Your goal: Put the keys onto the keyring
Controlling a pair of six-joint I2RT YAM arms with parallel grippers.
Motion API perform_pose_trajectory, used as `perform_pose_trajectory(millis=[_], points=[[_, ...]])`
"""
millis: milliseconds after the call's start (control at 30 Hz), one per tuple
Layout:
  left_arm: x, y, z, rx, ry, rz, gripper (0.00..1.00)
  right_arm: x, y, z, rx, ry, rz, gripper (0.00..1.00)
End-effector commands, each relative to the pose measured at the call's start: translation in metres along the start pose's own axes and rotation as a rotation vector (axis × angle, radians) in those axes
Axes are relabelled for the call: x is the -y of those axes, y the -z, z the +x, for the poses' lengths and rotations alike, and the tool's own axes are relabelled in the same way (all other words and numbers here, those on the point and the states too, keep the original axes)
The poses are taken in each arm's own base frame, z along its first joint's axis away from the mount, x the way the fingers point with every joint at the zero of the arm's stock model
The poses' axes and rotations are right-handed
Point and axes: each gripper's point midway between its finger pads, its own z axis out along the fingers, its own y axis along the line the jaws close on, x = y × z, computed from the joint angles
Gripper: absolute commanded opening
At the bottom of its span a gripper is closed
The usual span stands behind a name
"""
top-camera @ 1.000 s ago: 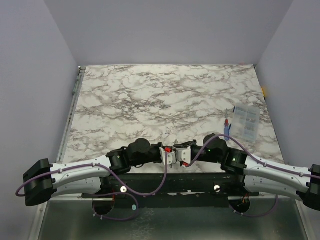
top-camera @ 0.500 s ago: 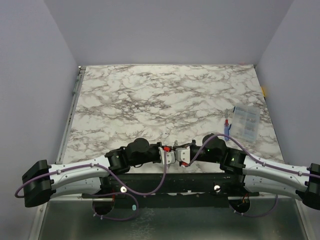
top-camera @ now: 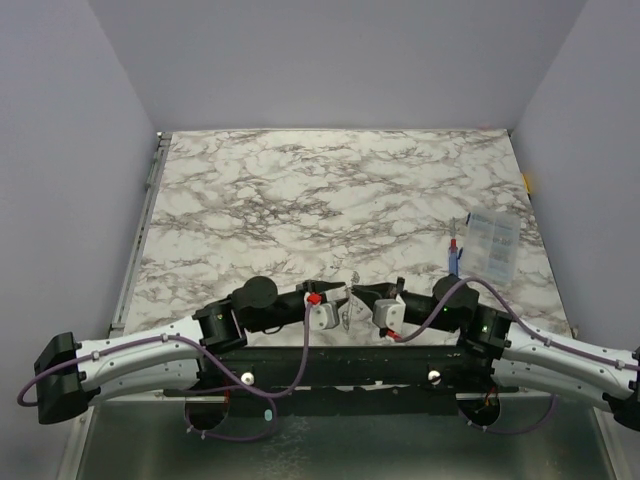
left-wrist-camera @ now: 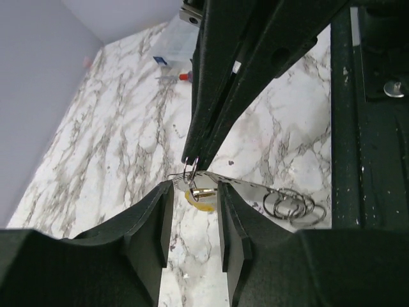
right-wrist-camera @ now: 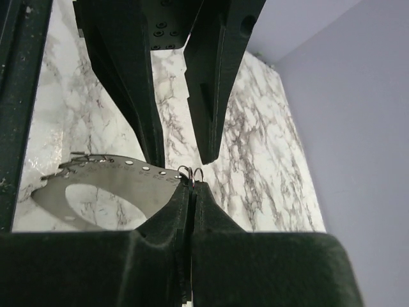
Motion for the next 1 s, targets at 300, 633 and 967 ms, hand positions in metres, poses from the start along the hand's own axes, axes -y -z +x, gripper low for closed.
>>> perform_pose_trajectory(millis=[300, 633, 967], points=[[-0.011, 0.012, -0.05, 0.25, 0.066, -0.046, 0.41, 0.017, 0.018, -0.059, 0.285, 0.027, 0.084, 0.01], [-0.013, 0.015, -0.057, 0.306, 0.077, -0.037, 0.31, 0.017, 0.028, -0.082, 0.395, 0.005, 0.072, 0.01], [0.001, 0.015, -0.067, 0.362, 0.076, 0.051, 0.32, 0.014, 0.026, -0.086, 0.414, -0.003, 0.049, 0.01]])
